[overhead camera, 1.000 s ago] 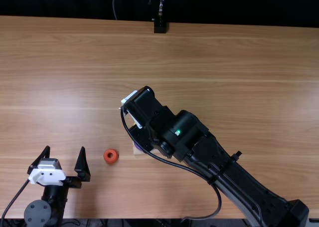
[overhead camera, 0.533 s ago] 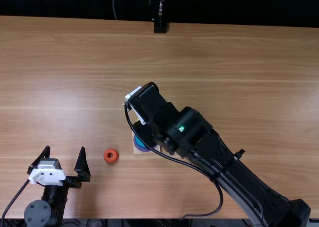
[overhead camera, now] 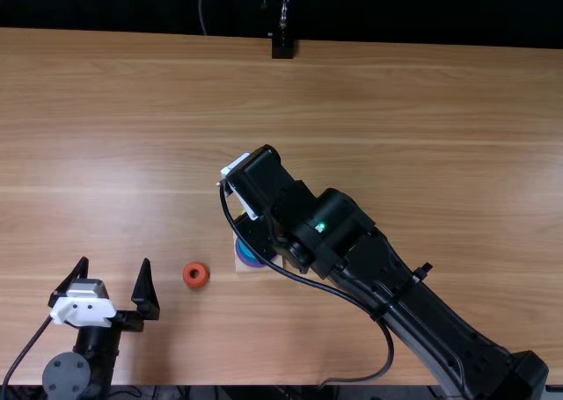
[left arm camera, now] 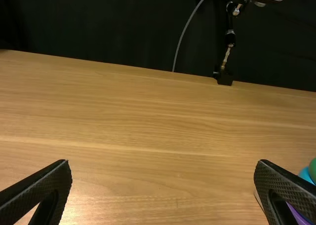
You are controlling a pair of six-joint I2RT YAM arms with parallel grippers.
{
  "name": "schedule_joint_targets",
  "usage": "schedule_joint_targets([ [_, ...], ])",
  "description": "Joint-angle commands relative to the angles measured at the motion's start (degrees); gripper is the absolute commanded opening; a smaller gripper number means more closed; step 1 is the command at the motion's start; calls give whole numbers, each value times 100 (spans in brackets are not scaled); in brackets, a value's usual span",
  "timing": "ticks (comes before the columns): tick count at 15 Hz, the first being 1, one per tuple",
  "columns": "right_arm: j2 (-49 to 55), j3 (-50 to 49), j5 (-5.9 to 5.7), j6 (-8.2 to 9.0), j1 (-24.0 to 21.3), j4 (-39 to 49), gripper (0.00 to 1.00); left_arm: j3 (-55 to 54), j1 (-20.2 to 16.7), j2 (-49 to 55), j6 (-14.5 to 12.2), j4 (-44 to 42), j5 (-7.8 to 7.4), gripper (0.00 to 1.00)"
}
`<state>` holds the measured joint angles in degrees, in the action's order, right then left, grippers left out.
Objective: Build the Hanoi tower: stack the rings onto the peg from bottom to top in this color order: purple, dark blue, light blue, dark green, light green, yellow, orange.
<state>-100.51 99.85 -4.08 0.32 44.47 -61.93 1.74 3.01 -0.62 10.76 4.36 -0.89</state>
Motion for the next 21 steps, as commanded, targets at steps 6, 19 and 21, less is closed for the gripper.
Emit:
schedule_joint_targets([
  [6,163,87,-46,-21,-61,-15,33,-174,33,62,-1,-25,-59,100],
  [19,154,465,-88,53,-79,249,100,-174,33,62,-1,-25,-59,100],
  [21,163,518,-88,63,-492,333,100,-174,33,62,-1,-25,-59,100],
])
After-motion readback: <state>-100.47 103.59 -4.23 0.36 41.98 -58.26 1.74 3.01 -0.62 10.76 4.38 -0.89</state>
